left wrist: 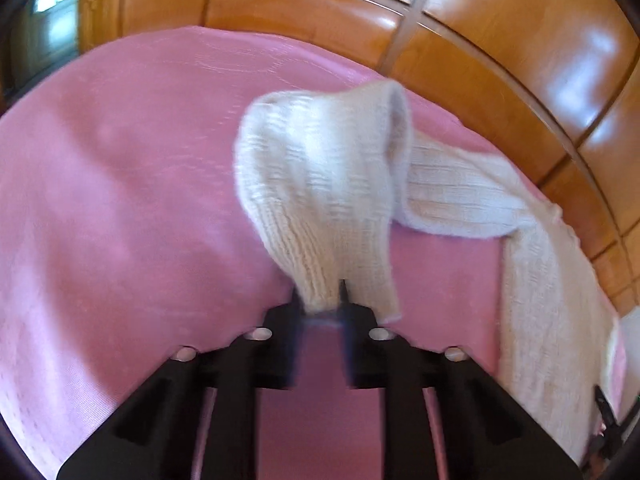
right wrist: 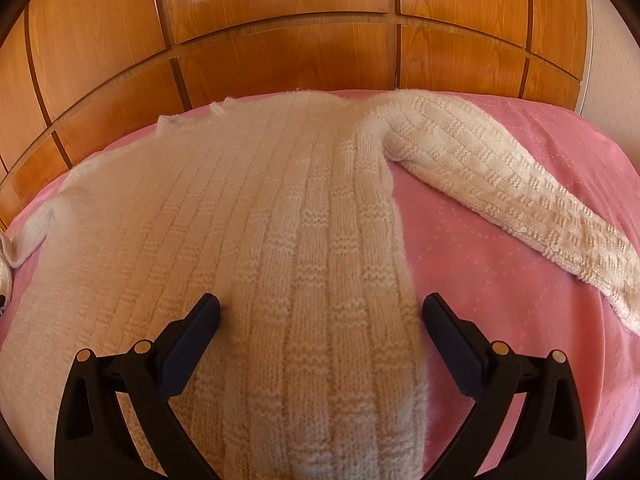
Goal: Fold small clothes
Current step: 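Grasp a sleeve cuff with the left tool and fold it across the body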
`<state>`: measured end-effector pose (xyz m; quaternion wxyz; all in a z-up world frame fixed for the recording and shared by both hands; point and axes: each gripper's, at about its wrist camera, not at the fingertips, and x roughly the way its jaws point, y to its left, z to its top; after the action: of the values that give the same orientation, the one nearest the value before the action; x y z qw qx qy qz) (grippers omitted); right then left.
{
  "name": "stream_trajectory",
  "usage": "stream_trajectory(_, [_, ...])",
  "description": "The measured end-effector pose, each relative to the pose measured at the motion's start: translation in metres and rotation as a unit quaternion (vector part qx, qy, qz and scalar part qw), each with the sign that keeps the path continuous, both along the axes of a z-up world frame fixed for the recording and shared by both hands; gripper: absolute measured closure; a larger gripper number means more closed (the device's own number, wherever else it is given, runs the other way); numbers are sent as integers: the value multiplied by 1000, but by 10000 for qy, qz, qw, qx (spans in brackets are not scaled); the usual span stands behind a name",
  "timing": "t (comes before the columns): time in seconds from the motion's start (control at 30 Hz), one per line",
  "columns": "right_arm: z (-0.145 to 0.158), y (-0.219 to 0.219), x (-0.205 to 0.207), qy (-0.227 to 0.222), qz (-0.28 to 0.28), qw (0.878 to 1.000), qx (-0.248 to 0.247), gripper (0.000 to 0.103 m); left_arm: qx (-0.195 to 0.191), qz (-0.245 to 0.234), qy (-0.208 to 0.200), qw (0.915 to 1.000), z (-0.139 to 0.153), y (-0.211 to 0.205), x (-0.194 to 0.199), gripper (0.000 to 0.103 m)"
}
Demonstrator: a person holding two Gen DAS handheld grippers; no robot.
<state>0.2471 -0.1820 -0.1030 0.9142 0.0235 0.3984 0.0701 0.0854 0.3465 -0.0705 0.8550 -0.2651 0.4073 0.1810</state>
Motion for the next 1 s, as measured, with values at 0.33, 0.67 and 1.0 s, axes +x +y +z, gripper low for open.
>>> stream_trajectory(0.33, [0,-3,0,6,1,10000,99,2,1615,-432,964,9812,88,60,22,91])
stream_trajectory(0.67, [-1,-3,-1,9,4,10000,96,2,2474,11,1383,9590,128,118,15,92])
stream_trajectory(1.0, [0,-2,0,26,-14,10000,63,2,1727,133,413,9840,149,89,24,92])
